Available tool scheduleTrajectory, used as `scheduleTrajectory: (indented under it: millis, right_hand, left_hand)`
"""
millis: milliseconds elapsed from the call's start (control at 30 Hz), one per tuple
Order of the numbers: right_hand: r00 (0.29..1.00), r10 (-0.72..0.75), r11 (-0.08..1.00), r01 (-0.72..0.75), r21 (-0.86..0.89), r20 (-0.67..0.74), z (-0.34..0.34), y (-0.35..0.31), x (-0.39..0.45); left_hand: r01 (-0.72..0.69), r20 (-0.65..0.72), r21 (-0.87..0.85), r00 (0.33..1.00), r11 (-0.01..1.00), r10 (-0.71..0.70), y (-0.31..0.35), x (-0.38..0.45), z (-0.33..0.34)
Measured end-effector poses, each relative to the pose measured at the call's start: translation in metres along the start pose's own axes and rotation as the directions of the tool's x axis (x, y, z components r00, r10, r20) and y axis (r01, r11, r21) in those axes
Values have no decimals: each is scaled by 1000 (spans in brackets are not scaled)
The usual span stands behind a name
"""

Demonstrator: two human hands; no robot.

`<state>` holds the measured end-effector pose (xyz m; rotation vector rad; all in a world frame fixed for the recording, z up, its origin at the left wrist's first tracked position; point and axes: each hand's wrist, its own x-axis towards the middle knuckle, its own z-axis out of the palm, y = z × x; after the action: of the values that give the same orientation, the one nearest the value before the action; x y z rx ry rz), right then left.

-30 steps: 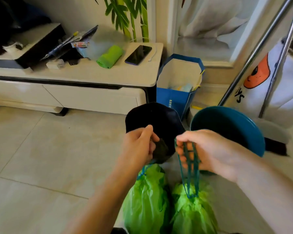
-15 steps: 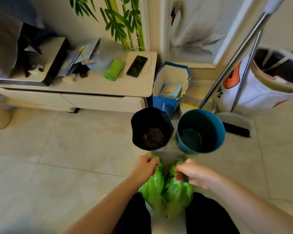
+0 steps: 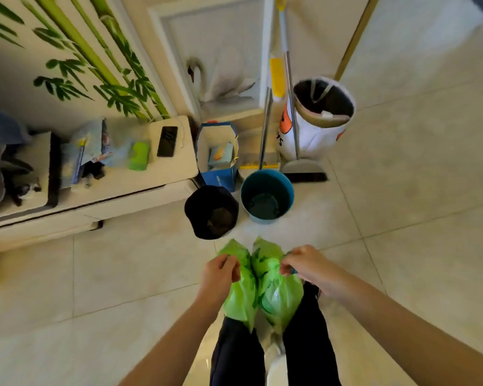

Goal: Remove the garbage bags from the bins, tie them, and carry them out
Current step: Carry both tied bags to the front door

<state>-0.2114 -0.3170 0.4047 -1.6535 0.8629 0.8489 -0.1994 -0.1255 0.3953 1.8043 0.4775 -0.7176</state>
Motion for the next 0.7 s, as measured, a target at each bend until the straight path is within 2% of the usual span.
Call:
scheduleTrajectory:
  millis: [167,333,500,700]
  right_hand:
    - [982,-81,992,96,84,-168,-27,5,-77]
    - [926,-119,974,178,139,-358,-49,33,-129]
    - [830,-124,951,255,173,-543,-89,62,-165]
    - [752,-90,944,274,186,-653,-166,93,-183]
  left_hand:
    - [-74,104,34,992,997,70,42,-41,4]
    - [-142,215,68,969,987,125,72,-73,28]
    - [-258,350,124,915,958,201,106,-93,77]
    - [-390,449,160,847,907,285,153,-102,165]
